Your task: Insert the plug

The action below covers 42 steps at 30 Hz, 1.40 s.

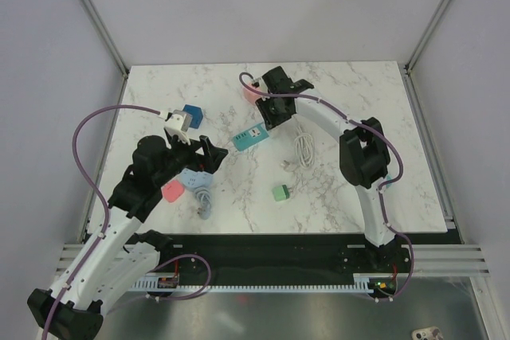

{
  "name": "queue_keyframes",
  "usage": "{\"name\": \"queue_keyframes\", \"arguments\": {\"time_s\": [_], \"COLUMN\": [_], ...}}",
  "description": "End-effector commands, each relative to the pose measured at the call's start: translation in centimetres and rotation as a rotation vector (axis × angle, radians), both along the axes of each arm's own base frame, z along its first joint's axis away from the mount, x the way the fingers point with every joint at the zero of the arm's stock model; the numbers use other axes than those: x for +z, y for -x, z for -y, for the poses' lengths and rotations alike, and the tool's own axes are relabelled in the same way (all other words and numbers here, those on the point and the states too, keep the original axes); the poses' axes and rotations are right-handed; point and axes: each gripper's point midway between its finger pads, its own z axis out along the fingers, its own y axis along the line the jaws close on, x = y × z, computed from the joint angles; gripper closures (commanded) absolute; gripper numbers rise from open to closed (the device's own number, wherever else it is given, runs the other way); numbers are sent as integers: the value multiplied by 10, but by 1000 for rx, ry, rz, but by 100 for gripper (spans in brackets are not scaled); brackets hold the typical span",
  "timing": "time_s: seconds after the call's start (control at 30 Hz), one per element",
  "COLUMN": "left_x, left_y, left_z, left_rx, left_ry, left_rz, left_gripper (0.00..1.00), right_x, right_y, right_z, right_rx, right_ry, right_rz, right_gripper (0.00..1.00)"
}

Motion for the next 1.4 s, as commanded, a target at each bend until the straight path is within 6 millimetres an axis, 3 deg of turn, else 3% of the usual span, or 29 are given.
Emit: {"name": "queue_keyframes", "arguments": {"time_s": [0.0, 0.33, 0.4, 0.43, 0.47, 0.53, 0.77, 0.93, 1.23, 1.37], "left_x": [11, 9, 4, 2, -3, -4, -5, -6, -11, -14], "left_y": [-3, -9, -15, -17, -20, -23, -43, -59, -71, -71], "left_z": [-2, -6, -8, -8, -5, -1, 4, 11, 26, 24], "left_rx": [-3, 52, 99, 108, 110, 100, 172, 178, 104, 99], "left_ry": [-16, 4, 39, 48, 48, 59, 121, 130, 169, 156], "left_rz": [69, 51, 22, 10, -17, -48, -139, -181, -251, -247], "left_gripper": [0, 1, 0, 0, 1, 2, 6, 7, 12, 12], "right_x": [-104, -89, -76, -71, -66, -48, 17, 44, 41, 33], "right_y": [44, 25, 19, 16, 14, 8, -13, -20, -26, -30], "right_z": [30, 24, 21, 20, 19, 15, 3, -4, -15, -21], "right_rx": [-40, -57, -64, -65, -64, -65, -66, -56, -32, -27], "right_ry": [211, 225, 207, 197, 190, 168, 30, -55, -140, -153], "right_rz": [-265, -225, -195, -185, -173, -132, 44, 157, 234, 234], "right_gripper": [100, 100, 90, 81, 65, 54, 37, 35, 38, 44]}}
